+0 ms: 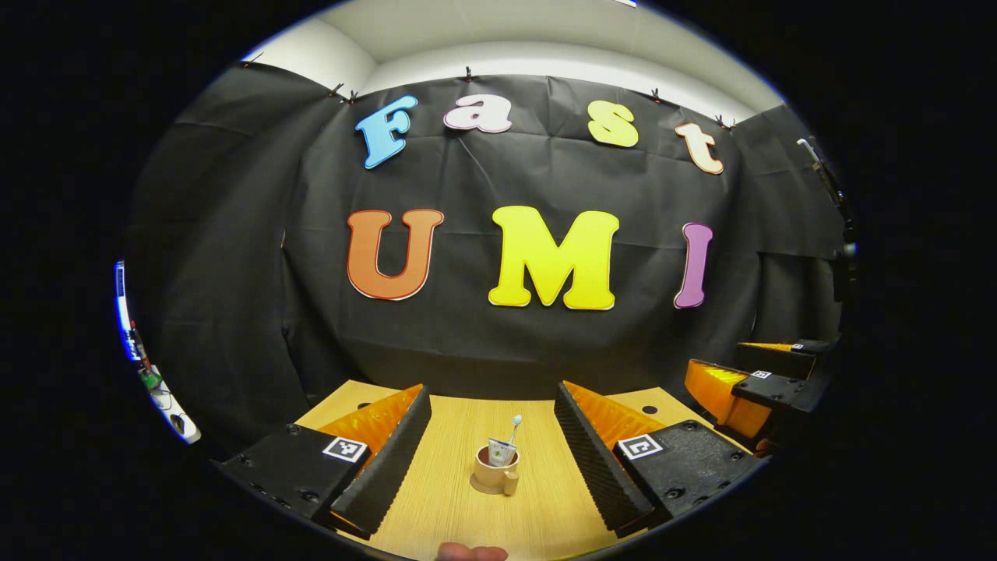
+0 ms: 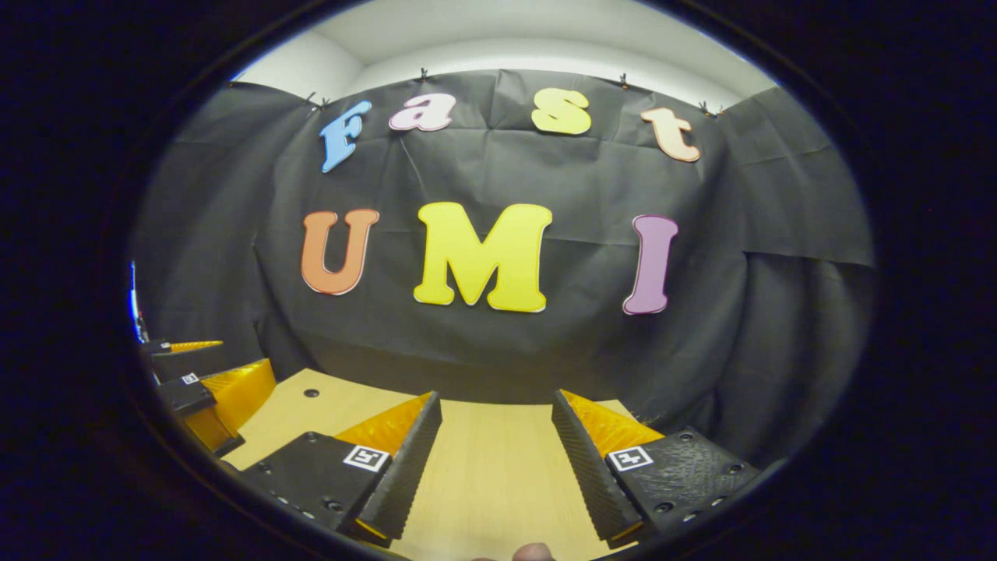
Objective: Put the toothbrush and toothpaste on the desktop into the cup, then pick up the cup and place it on the coaster on the desktop.
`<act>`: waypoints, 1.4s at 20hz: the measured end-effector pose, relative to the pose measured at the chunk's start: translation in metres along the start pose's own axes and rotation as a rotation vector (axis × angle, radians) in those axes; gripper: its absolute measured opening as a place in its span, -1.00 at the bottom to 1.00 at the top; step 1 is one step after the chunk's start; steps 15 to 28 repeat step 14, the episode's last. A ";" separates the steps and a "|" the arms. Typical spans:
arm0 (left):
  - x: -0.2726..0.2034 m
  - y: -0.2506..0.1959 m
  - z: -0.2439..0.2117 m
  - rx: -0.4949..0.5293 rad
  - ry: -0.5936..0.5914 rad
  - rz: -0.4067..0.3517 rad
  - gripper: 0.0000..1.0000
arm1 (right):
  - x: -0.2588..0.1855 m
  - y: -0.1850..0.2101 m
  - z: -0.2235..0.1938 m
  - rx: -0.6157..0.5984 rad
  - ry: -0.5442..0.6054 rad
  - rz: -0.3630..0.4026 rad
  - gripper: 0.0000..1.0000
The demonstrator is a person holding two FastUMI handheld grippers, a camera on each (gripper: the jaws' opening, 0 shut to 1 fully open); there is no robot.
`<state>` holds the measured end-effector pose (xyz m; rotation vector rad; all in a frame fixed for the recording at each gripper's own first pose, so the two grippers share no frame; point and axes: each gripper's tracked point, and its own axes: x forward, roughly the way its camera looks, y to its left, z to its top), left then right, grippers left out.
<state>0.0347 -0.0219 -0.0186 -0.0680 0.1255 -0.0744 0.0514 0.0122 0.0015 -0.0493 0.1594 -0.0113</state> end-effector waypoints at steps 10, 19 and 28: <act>-0.002 -0.005 0.011 0.008 -0.019 0.027 1.00 | 0.004 0.010 -0.004 0.004 -0.008 0.033 0.75; -0.002 -0.010 0.009 0.006 -0.011 0.035 1.00 | 0.007 0.006 -0.009 0.011 0.007 0.038 0.75; -0.002 -0.010 0.009 0.006 -0.011 0.035 1.00 | 0.007 0.006 -0.009 0.011 0.007 0.038 0.75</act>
